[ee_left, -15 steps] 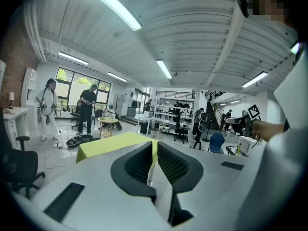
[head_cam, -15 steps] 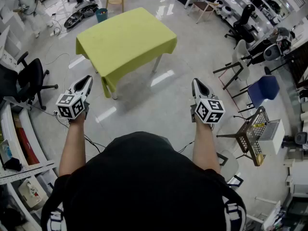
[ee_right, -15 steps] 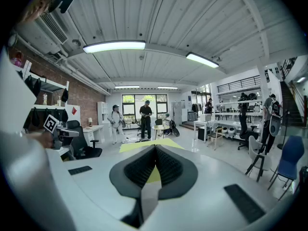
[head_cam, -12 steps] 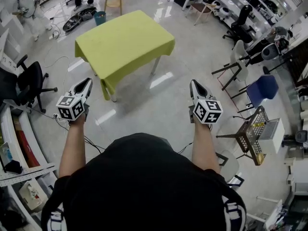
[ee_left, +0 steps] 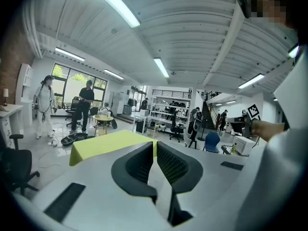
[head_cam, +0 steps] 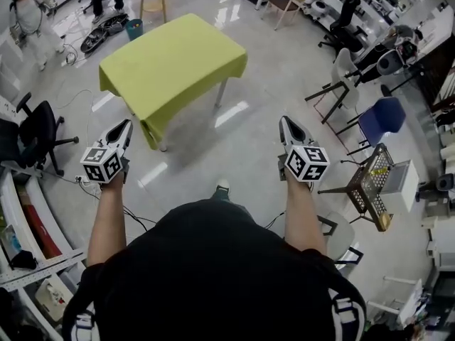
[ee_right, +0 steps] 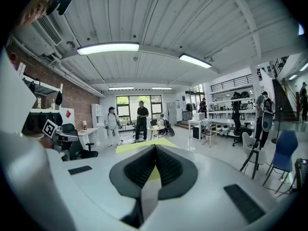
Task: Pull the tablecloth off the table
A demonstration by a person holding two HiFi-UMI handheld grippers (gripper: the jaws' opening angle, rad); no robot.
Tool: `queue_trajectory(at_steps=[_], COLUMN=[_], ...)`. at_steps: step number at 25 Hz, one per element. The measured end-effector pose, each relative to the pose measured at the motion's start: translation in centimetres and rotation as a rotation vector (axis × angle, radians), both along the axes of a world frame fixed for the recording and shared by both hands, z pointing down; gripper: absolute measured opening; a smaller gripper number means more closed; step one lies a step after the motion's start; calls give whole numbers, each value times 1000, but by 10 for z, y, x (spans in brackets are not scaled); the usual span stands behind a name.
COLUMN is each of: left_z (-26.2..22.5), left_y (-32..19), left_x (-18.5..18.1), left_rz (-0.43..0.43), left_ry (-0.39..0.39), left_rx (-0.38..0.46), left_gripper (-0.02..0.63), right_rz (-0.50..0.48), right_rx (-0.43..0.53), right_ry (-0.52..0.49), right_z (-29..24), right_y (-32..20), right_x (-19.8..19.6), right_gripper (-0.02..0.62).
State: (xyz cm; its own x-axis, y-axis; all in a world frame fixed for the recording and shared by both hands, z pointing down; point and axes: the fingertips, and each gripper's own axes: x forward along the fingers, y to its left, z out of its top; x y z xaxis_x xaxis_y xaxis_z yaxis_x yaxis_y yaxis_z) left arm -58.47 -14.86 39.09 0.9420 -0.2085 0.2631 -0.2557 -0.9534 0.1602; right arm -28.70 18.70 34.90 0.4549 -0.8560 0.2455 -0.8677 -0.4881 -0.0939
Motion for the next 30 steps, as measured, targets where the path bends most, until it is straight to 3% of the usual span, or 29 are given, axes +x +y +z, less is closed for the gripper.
queue_trajectory(at_steps=[7,15,30], left_z=[0,5,8], left_y=[3,-11,-55], left_x=[46,114,283], left_rz=[48,53,-52], left_ry=[5,-24,-120], left_rx=[11,30,148], left_gripper=[43,41,41], right_rz=[31,24,-46], right_rx=[-10,-14,-38], right_ry=[-10,-18,-53], right_z=[10,22,40], right_y=[3,-18,-78], right_x=[34,102,285], right_gripper=[18,18,17])
